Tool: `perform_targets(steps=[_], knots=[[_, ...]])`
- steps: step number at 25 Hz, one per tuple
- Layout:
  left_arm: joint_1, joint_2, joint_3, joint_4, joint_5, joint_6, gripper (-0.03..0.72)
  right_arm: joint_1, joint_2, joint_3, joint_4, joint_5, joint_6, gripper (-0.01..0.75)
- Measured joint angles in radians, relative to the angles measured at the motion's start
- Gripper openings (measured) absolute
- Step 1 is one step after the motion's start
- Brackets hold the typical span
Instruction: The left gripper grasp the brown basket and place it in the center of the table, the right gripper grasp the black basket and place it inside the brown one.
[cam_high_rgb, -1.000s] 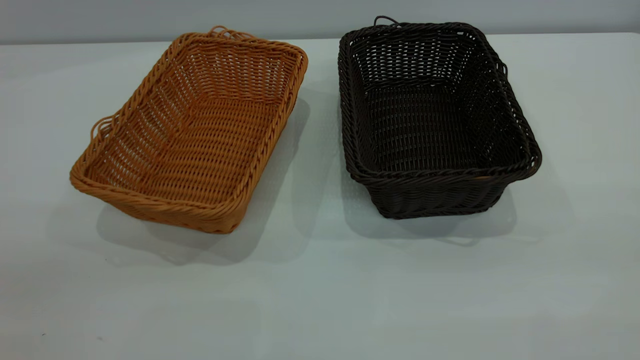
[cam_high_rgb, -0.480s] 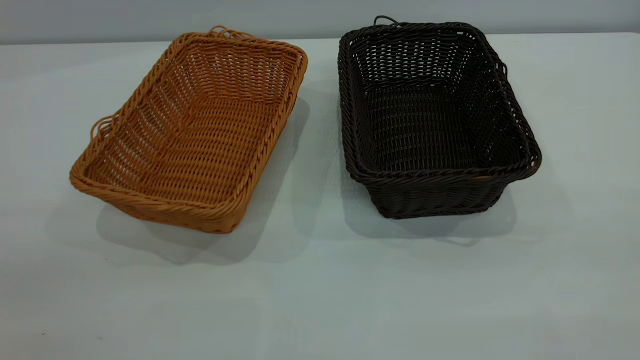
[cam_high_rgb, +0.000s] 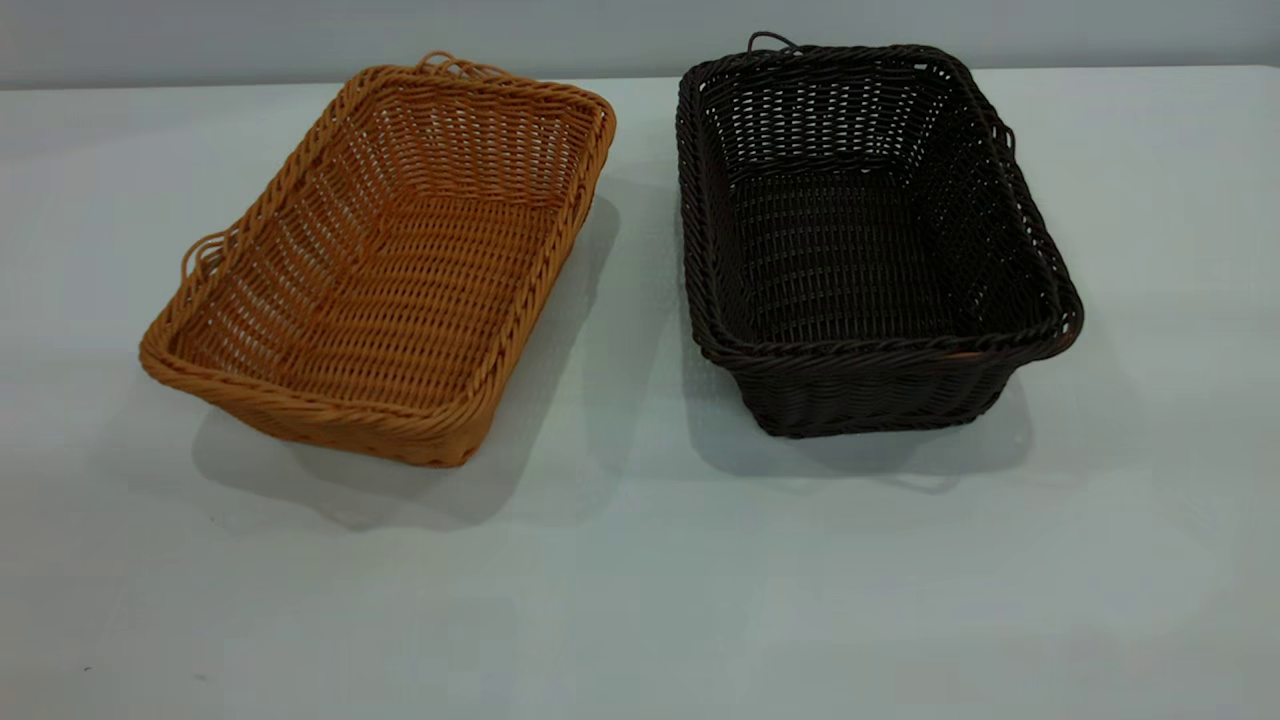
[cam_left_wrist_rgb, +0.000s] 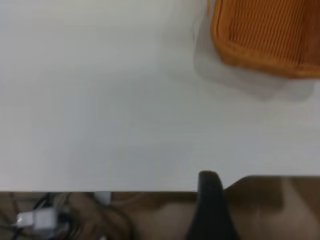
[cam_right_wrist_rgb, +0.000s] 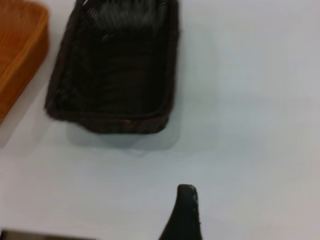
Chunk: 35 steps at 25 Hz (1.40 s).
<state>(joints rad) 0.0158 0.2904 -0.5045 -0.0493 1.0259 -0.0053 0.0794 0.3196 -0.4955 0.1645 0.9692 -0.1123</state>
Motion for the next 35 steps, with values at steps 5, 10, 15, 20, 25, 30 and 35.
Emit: perform_targets(steps=[5, 10, 15, 20, 25, 30, 35], knots=[[0.0, 0.273, -0.024, -0.011, -0.204, 0.081, 0.571, 0.0, 0.314, 0.0, 0.255, -0.152, -0.175, 0.623], [0.0, 0.504, -0.068, -0.013, -0.404, 0.1, 0.585, 0.001, 0.671, 0.0, 0.608, -0.212, -0.429, 0.622], [0.0, 0.715, -0.141, -0.013, -0.492, 0.102, 0.587, 0.133, 0.988, -0.017, 0.842, -0.33, -0.596, 0.611], [0.0, 0.85, -0.192, -0.013, -0.544, 0.103, 0.587, 0.313, 1.244, -0.112, 1.021, -0.472, -0.551, 0.596], [0.0, 0.918, -0.205, -0.015, -0.573, 0.103, 0.587, 0.321, 1.476, -0.166, 1.416, -0.509, -0.477, 0.586], [0.0, 0.929, -0.205, -0.015, -0.595, 0.104, 0.587, 0.321, 1.664, -0.213, 1.6, -0.496, -0.4, 0.584], [0.0, 0.929, -0.206, -0.015, -0.6, 0.104, 0.588, 0.32, 1.774, -0.302, 1.613, -0.495, -0.296, 0.584]])
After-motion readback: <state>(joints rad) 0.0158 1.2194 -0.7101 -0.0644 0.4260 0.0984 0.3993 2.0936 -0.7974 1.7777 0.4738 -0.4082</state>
